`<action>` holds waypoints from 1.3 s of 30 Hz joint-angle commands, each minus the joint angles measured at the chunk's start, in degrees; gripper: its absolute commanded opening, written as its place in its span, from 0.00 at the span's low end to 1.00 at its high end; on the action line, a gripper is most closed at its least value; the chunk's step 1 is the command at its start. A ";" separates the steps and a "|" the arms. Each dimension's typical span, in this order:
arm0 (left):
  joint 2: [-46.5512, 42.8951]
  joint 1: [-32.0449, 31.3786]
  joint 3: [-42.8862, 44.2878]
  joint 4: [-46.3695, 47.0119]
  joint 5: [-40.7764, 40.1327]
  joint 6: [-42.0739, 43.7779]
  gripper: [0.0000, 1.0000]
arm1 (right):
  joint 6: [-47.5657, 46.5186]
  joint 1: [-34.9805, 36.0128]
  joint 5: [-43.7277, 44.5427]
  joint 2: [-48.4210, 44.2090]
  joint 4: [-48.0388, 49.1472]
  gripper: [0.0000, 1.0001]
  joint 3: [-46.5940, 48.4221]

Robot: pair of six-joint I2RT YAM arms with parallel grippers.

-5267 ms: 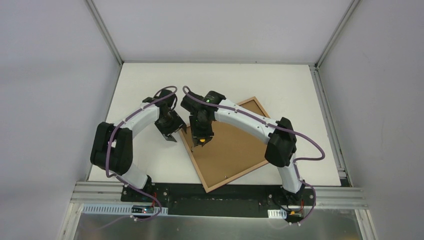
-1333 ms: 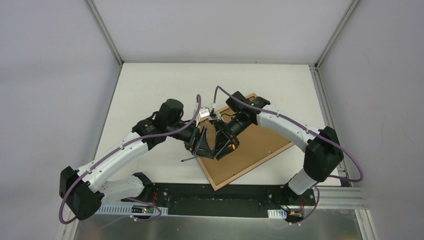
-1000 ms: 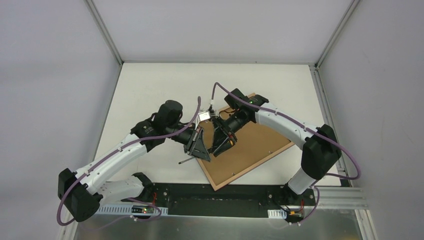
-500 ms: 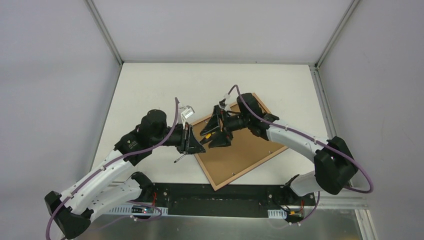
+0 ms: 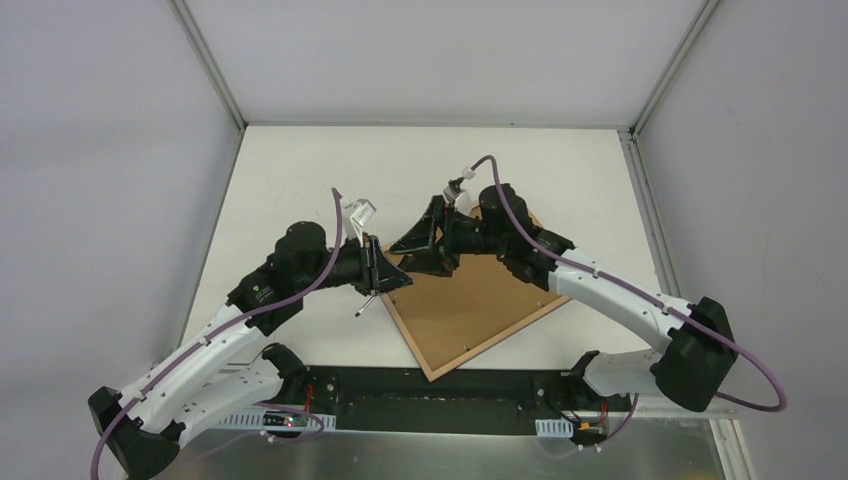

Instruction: Take the photo out of the frame

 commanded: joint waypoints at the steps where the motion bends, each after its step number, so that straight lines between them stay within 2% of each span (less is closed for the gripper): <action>1: 0.10 0.08 -1.33 6.79 -0.92 -2.15 0.00 | -6.03 2.63 6.95 -1.04 -5.82 0.74 2.47; 4: 0.03 0.09 -2.17 7.72 -0.37 -2.79 0.00 | -6.58 3.44 8.65 -0.23 -5.85 0.62 3.20; 8: -0.59 0.08 -2.79 8.07 -0.06 -3.01 0.00 | -6.92 4.61 12.06 -0.07 -7.90 0.57 3.57; 11: -1.09 0.09 -3.36 8.52 0.16 -3.58 0.00 | -6.90 5.09 14.22 -0.13 -8.53 0.49 3.74; 13: -1.61 0.16 -3.96 9.41 0.13 -4.32 0.00 | -6.65 5.24 15.50 -0.13 -8.54 0.48 3.62; 16: -2.09 0.11 -4.64 10.03 0.29 -4.87 0.00 | -6.73 5.33 16.04 -0.06 -6.81 0.56 3.25; 18: -2.01 0.13 -4.62 9.97 0.51 -4.95 0.00 | -6.74 5.33 16.32 0.06 -6.64 0.52 3.58; 19: -1.87 0.09 -4.66 9.94 0.52 -5.02 0.00 | -6.81 5.29 16.23 0.28 -6.58 0.45 3.76; 21: -1.77 0.10 -4.83 9.93 -0.14 -5.23 0.00 | -6.91 5.39 16.08 0.41 -6.45 0.06 3.77; 22: -1.76 0.09 -4.85 9.75 -1.08 -5.36 0.00 | -7.12 5.46 16.38 0.30 -6.40 0.00 3.58; 23: -1.64 0.08 -4.65 8.68 -2.59 -5.65 0.03 | -7.49 5.55 17.42 -0.22 -6.67 0.00 3.16; 25: -1.17 0.08 -3.55 3.32 -9.61 -7.89 0.36 | -8.86 5.59 22.68 -2.38 -10.32 0.00 2.70; 26: -1.01 0.15 -3.12 1.43 -11.65 -9.03 0.49 | -9.92 5.58 25.87 -3.49 -12.76 0.00 2.72; 27: -0.77 0.17 -2.84 0.31 -13.18 -9.92 0.59 | -10.85 5.60 30.25 -4.47 -16.59 0.00 3.33; 29: -0.40 0.17 -1.97 -2.32 -16.26 -12.22 0.70 | -12.39 5.65 38.85 -5.91 -23.89 0.00 4.77; 30: -0.06 0.22 -1.59 -4.09 -18.40 -13.38 0.80 | -13.71 5.68 42.17 -6.47 -26.36 0.00 5.09; 32: 1.34 0.18 -0.21 -9.78 -23.71 -16.46 0.93 | -14.39 5.67 48.33 -7.49 -29.04 0.00 4.70; 33: 2.46 0.26 0.76 -13.48 -26.75 -18.30 0.98 | -14.36 5.71 50.81 -7.68 -30.08 0.00 4.52; 35: 5.87 0.95 3.78 -21.97 -31.60 -22.46 0.99 | -14.65 5.81 53.78 -7.51 -31.10 0.00 4.73; 37: 11.07 3.19 6.35 -26.98 -31.32 -24.00 0.99 | -15.15 6.54 55.42 -6.75 -30.85 0.00 5.00; 39: 17.09 8.04 7.65 -29.90 -27.60 -25.54 0.97 | -16.45 7.89 57.31 -5.23 -29.52 0.00 5.00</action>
